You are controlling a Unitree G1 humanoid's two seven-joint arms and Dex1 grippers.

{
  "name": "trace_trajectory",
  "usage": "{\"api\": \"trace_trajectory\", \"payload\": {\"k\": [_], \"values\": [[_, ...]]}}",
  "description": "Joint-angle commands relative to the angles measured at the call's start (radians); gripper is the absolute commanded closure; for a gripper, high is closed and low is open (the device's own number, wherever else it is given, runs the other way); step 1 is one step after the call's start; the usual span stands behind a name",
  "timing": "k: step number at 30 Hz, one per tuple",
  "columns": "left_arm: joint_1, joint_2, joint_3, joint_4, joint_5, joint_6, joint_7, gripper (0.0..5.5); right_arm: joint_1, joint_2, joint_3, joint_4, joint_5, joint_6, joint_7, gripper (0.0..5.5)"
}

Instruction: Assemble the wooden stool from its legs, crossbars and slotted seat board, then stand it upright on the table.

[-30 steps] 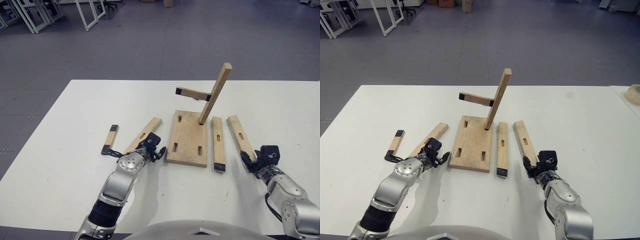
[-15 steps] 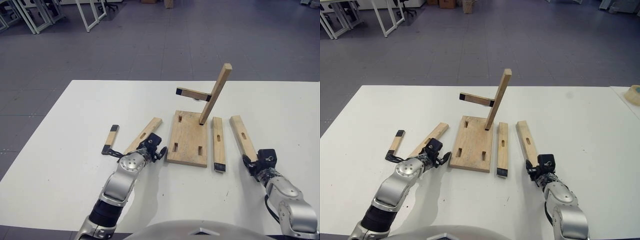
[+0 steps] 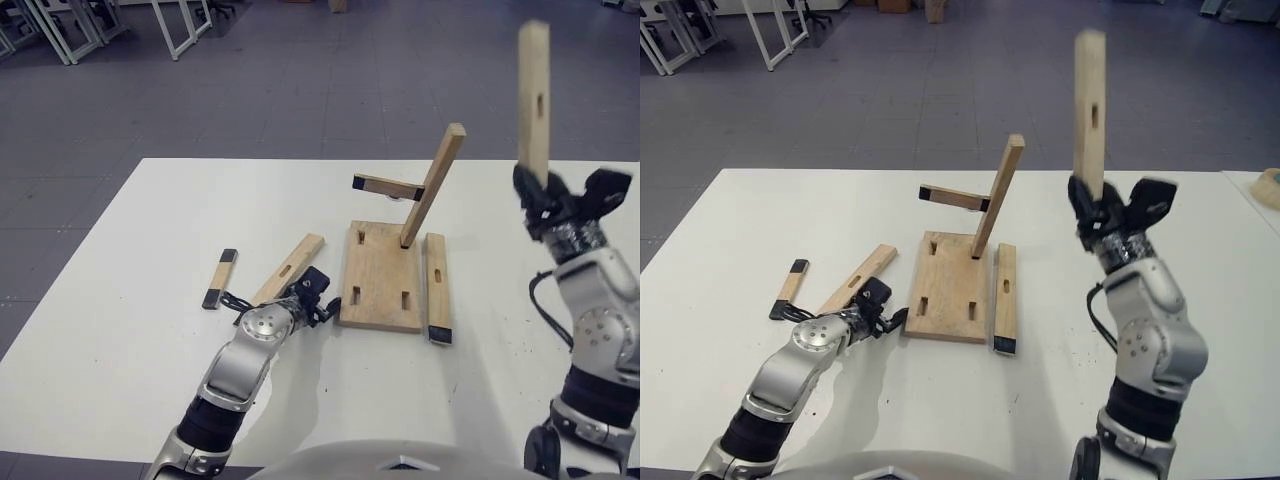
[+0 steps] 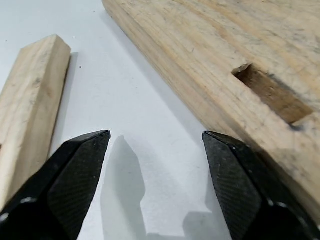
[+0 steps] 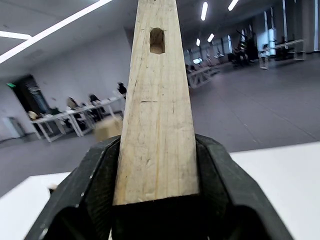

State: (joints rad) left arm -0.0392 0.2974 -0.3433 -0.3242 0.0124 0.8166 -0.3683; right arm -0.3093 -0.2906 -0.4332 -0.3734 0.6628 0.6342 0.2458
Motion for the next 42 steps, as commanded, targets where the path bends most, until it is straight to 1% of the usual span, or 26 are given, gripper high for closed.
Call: {"api": "trace_trajectory", "payload": {"k": [1,3,5,7,9,11,13,15,16,17,19,21,22,27,30,32,35,41,42], "values": [[0.011,-0.026,-0.052,0.025,-0.028,0.005,-0.031,2.07,-0.115,-0.049,-0.013,0.017,0.110,0.039,0.031,3.46],[-0.010,-0.040,-0.074,0.042,-0.028,-0.028,-0.041,2.07,-0.164,-0.055,-0.007,0.027,0.195,0.071,0.059,3.46],[-0.032,-0.058,-0.090,0.058,-0.045,-0.069,-0.063,2.07,-0.197,-0.069,0.032,0.048,0.263,0.115,0.120,3.46],[-0.039,-0.065,-0.065,0.045,-0.081,-0.099,-0.092,2.07,-0.207,-0.079,0.072,0.074,0.311,0.160,0.168,3.46],[-0.024,-0.050,0.032,-0.027,-0.168,-0.093,-0.137,2.07,-0.203,-0.080,0.093,0.100,0.367,0.208,0.197,3.46],[-0.006,-0.026,0.203,-0.130,-0.335,-0.035,-0.203,2.07,-0.186,-0.095,0.110,0.121,0.425,0.260,0.245,3.46],[-0.011,-0.006,0.405,-0.199,-0.576,0.052,-0.270,2.07,-0.174,-0.118,0.114,0.144,0.490,0.316,0.303,3.46],[-0.040,0.013,0.545,-0.209,-0.794,0.144,-0.294,2.07,-0.166,-0.142,0.110,0.163,0.556,0.371,0.358,3.46],[-0.056,0.021,0.594,-0.202,-0.905,0.187,-0.292,1.88,-0.164,-0.154,0.110,0.178,0.583,0.397,0.386,3.46],[-0.076,0.024,0.636,-0.187,-1.033,0.226,-0.273,1.81,-0.160,-0.172,0.115,0.193,0.616,0.433,0.433,3.46],[-0.112,0.012,0.681,-0.152,-1.261,0.267,-0.187,1.52,-0.149,-0.203,0.137,0.210,0.656,0.488,0.520,3.46],[-0.147,-0.013,0.673,-0.109,-1.480,0.244,-0.059,1.24,-0.141,-0.220,0.162,0.225,0.685,0.535,0.595,3.46],[-0.161,-0.017,0.663,-0.097,-1.560,0.223,-0.002,1.20,-0.139,-0.225,0.171,0.230,0.692,0.548,0.616,3.46],[-0.218,0.001,0.574,-0.089,-1.823,0.129,0.218,1.20,-0.122,-0.225,0.225,0.210,0.694,0.576,0.680,3.46],[-0.221,0.042,0.514,-0.096,-1.911,0.106,0.291,1.20,-0.124,-0.224,0.244,0.203,0.691,0.577,0.691,3.46],[-0.221,0.062,0.496,-0.107,-1.940,0.090,0.309,1.20,-0.125,-0.222,0.253,0.196,0.693,0.577,0.691,3.46],[-0.231,0.086,0.475,-0.118,-1.912,0.065,0.313,1.20,-0.112,-0.229,0.278,0.179,0.680,0.577,0.701,3.46],[-0.224,0.139,0.451,-0.149,-1.811,0.065,0.234,1.20,-0.094,-0.243,0.305,0.175,0.654,0.564,0.710,3.46],[-0.223,0.143,0.449,-0.148,-1.789,0.062,0.220,1.37,-0.095,-0.242,0.304,0.177,0.654,0.562,0.709,3.46]]}}
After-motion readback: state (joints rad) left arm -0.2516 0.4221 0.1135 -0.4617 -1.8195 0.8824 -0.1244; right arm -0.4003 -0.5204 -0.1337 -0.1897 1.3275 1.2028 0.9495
